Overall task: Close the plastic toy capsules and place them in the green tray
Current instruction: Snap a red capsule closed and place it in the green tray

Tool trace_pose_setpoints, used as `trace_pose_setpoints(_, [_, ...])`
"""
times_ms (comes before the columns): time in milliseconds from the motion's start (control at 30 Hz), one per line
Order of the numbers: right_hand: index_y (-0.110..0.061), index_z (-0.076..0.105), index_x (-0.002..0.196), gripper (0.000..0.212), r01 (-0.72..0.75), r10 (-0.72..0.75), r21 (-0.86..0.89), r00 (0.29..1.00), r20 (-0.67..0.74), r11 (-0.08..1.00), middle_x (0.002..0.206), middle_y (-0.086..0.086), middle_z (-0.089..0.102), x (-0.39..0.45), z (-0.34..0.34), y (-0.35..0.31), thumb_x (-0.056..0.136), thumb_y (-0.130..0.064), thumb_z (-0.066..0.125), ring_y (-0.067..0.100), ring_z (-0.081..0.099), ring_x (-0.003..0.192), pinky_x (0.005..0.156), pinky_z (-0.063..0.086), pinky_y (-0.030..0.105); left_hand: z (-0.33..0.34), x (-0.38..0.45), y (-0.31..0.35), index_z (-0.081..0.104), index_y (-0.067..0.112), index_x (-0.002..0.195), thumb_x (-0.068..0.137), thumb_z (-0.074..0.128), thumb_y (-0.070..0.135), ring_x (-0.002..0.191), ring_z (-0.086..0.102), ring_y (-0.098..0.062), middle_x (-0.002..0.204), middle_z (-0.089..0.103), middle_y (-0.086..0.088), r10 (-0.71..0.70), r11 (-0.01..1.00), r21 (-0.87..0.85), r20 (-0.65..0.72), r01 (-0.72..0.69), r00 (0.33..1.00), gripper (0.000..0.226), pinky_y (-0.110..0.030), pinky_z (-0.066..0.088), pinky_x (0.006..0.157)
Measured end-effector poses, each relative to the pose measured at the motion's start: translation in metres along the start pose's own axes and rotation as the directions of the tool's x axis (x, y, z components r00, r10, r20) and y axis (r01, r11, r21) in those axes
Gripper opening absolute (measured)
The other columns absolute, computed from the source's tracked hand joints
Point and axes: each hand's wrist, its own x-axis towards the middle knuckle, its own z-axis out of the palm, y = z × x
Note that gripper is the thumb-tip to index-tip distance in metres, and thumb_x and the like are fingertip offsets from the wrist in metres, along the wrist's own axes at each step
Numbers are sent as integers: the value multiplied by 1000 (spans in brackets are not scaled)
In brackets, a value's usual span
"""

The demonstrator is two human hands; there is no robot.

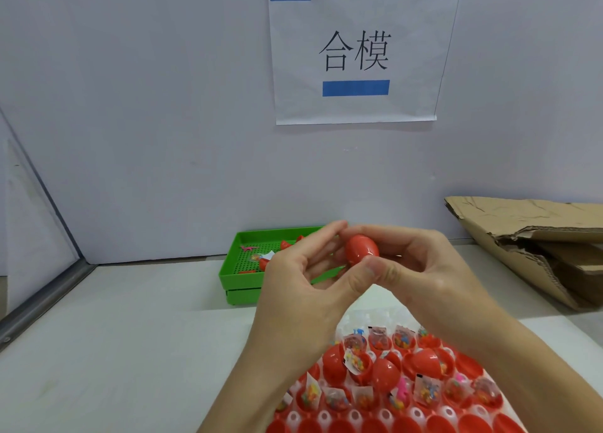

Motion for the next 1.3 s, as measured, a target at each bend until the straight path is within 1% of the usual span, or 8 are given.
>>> trace_pose_setpoints(100, [-14,71,120,36,-65,57,164,997,54,984,114,15,73,1,-3,1,88,-30,71,34,69,110,93,55,37,-6,0,-2,59,26,131,63,84,30,111,65,-1,118,70,17,-1,999,42,37,-1,999,73,-15,54,84])
trace_pose_setpoints(300, [-4,73,113,45,-213,124,401,963,238,891,111,19,72,1,-2,-2,82,-37,76,30,69,107,94,54,35,-16,2,0,73,28,115,79,79,13,117,60,1,118,69,19,196,857,473,69,-205,978,39,-31,51,98])
trace_pose_setpoints(400, [1,73,106,47,-267,175,474,957,230,839,110,22,71,0,3,1,82,-40,76,33,67,105,99,53,46,-13,2,-1,75,18,105,78,74,21,108,61,1,105,69,18,258,801,543,70,-254,964,27,-22,50,94])
trace_pose_setpoints(500, [3,71,105,46,-368,245,596,928,279,714,111,32,66,0,10,2,92,-38,54,39,67,104,97,53,49,-6,-1,-1,68,19,102,82,74,24,101,63,2,106,65,9,215,835,513,33,-201,976,21,-9,49,82])
trace_pose_setpoints(667, [-1,71,108,51,-396,221,684,917,333,612,112,27,68,1,17,-1,99,-39,39,37,68,104,93,54,43,2,-3,-1,63,21,102,83,77,19,85,73,-6,103,70,-1,125,946,304,-18,-114,992,24,-16,57,67])
trace_pose_setpoints(800, [-5,70,111,48,-381,254,613,923,288,692,114,28,67,1,13,1,98,-43,44,38,68,104,90,55,46,3,-3,-2,65,27,101,82,76,29,93,69,1,101,69,15,185,901,409,-64,-144,981,22,-13,55,74])
trace_pose_setpoints(1000, [-17,74,101,32,-138,167,193,975,-148,972,99,11,75,5,7,2,79,-40,76,24,73,86,71,59,31,-3,-2,-3,66,29,97,80,80,34,85,66,1,86,68,20,326,733,652,-92,-191,941,23,-24,55,78])
trace_pose_setpoints(1300, [-19,76,84,28,-57,84,124,969,-232,991,91,12,76,4,8,11,68,-41,81,27,74,87,76,59,29,-4,0,-3,74,24,99,73,85,15,80,70,2,86,73,18,284,829,532,-132,-174,950,30,-16,56,77])
